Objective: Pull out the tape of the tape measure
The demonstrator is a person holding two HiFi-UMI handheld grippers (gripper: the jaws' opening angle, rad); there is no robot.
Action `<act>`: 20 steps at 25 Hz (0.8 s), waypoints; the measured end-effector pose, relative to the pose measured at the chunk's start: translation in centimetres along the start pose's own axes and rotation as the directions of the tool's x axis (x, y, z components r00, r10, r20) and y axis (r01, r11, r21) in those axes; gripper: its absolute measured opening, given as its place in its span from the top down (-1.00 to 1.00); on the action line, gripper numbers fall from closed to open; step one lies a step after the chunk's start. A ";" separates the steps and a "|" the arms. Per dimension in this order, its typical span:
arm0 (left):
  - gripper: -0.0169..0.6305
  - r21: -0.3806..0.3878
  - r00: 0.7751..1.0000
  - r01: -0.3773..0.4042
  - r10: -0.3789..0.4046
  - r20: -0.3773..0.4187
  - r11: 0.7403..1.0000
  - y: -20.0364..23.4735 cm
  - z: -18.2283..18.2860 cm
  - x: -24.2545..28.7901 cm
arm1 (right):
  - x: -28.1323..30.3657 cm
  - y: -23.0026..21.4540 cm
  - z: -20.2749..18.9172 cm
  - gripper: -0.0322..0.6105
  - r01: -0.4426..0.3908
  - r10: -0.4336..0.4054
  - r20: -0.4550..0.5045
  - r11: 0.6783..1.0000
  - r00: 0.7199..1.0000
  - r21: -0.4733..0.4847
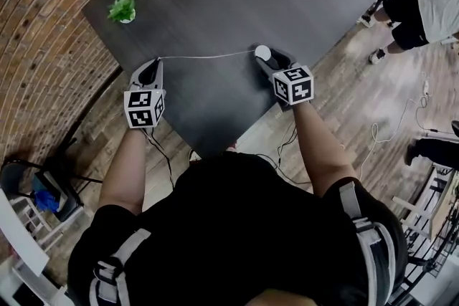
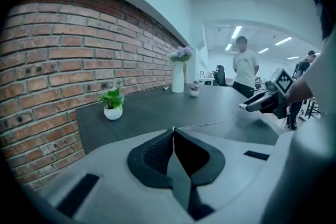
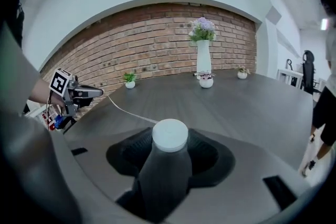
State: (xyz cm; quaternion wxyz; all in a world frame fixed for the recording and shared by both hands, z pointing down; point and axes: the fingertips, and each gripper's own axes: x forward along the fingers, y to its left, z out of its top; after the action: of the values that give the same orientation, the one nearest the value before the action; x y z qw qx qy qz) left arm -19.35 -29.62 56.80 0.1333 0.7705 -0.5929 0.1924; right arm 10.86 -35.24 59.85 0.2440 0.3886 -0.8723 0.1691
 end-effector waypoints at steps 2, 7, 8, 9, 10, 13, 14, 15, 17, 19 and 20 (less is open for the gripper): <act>0.91 -0.005 1.000 -0.007 0.006 -0.012 1.000 0.3 -0.3 0.5 | 0.6 -0.2 -0.2 0.25 -0.002 0.002 -0.010 1.000 1.000 0.001; 0.90 -0.022 0.999 -0.018 0.017 -0.035 1.000 0.8 -1.1 1.3 | 1.6 -0.4 -0.9 0.24 -0.006 0.007 -0.043 1.000 0.999 0.018; 0.90 -0.026 0.999 -0.020 0.019 -0.037 0.999 0.9 -1.1 1.3 | 1.7 -0.4 -1.0 0.24 -0.007 0.008 -0.049 1.000 0.999 0.019; 0.90 -0.028 0.999 -0.021 0.020 -0.038 0.999 1.0 -1.2 1.4 | 1.7 -0.4 -1.1 0.24 -0.009 0.010 -0.051 1.000 0.999 0.021; 0.90 -0.030 0.999 -0.023 0.022 -0.038 0.999 1.1 -1.2 1.4 | 1.7 -0.4 -1.0 0.24 -0.012 0.013 -0.049 1.000 0.999 0.024; 0.90 -0.036 0.999 -0.030 0.029 -0.024 0.999 1.6 -0.7 1.3 | 1.4 -0.7 -0.5 0.21 -0.010 0.011 -0.025 0.999 1.000 0.033; 0.90 -0.039 0.999 -0.033 0.033 -0.012 0.999 1.8 -0.2 1.2 | 1.1 -0.9 -0.2 0.21 -0.004 0.004 -0.011 0.999 1.000 0.035; 0.90 -0.043 0.999 -0.037 0.037 0.002 0.998 2.1 0.2 1.1 | 0.8 -1.2 0.1 0.23 0.008 -0.008 0.003 0.999 1.000 0.038; 0.90 -0.055 0.998 -0.046 0.048 0.032 0.997 2.5 1.3 0.8 | 0.1 -2.0 0.8 0.37 0.046 -0.048 0.036 0.998 0.998 0.044; 0.90 -0.073 0.996 -0.056 0.061 0.066 0.996 2.8 2.6 0.4 | -0.8 -2.8 1.7 0.85 0.094 -0.097 0.077 0.995 0.992 0.046; 0.90 -0.081 0.994 -0.058 0.065 0.085 0.995 2.9 3.2 0.2 | -1.2 -3.0 2.3 0.90 0.107 -0.111 0.100 0.993 0.989 0.050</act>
State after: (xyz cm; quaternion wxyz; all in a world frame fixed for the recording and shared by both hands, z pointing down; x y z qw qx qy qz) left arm -21.69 -31.94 53.93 0.1313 0.7536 -0.6289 0.1389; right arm 13.16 -37.57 57.59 0.1992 0.4491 -0.8572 0.1547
